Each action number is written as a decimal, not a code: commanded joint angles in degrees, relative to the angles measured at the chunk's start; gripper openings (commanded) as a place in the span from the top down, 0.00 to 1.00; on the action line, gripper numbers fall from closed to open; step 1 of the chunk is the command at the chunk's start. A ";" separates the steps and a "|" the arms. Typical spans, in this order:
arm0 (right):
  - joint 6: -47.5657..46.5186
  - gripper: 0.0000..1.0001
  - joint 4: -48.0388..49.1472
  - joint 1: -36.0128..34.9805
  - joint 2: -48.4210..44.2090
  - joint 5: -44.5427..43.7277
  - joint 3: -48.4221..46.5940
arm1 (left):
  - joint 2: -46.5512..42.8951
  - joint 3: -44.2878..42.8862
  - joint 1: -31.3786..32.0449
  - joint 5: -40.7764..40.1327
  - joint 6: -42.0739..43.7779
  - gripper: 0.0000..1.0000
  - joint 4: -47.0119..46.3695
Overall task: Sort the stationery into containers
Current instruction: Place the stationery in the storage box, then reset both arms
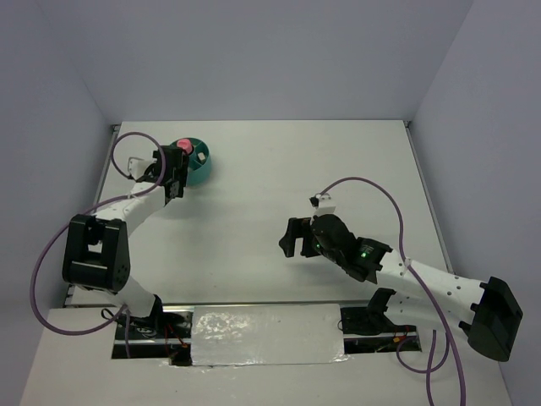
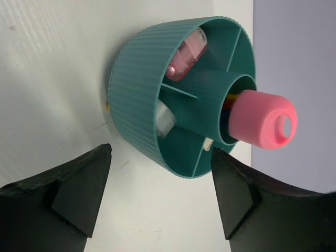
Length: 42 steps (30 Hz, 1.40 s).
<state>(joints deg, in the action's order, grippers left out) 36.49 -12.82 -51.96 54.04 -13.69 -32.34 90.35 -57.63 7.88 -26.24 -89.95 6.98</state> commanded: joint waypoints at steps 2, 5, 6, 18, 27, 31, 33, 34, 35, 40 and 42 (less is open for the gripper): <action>-0.89 0.00 1.83 0.20 -1.04 0.07 -1.76 | -3.77 -0.20 -0.50 0.31 2.15 0.10 -3.55; -2.30 0.00 0.26 0.11 -1.48 -1.94 -2.99 | -7.37 -1.52 -0.58 0.49 9.58 0.04 -4.17; -2.82 0.00 -0.62 0.20 -1.66 -2.91 -4.21 | -9.55 -2.13 -0.58 0.84 12.32 0.01 -4.08; -13.20 0.00 -18.37 0.20 -12.64 -20.75 -18.89 | -17.55 -19.32 2.66 10.13 53.72 0.01 26.60; -15.75 0.00 -31.91 0.20 -19.93 -24.98 -29.01 | -43.83 -0.06 4.43 14.28 67.88 0.01 28.61; -16.01 0.00 -35.34 0.20 -24.85 -26.82 -28.67 | -54.63 7.60 4.86 12.35 68.25 0.01 26.95; -15.58 0.00 -35.52 0.29 -27.65 -27.26 -27.44 | -57.81 9.72 5.04 12.53 67.19 0.01 25.98; -16.09 0.00 -34.74 0.20 -28.81 -27.09 -26.56 | -60.00 9.38 5.21 12.70 67.28 0.01 26.15; -16.27 0.00 -33.60 0.20 -29.69 -26.04 -24.81 | -60.89 9.37 5.22 12.79 67.19 0.01 25.80; -15.14 0.00 -32.53 0.20 -33.73 -25.94 -20.32 | -63.01 9.99 5.22 12.27 66.84 0.01 25.53; -14.43 0.00 -32.71 0.28 -34.09 -26.82 -19.96 | -63.01 10.08 5.22 11.65 66.75 0.01 25.71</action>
<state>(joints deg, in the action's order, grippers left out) 21.52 -45.67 -51.86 20.34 -38.87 -53.19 27.35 -47.16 12.86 -13.69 -24.03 34.79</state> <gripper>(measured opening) 0.996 0.993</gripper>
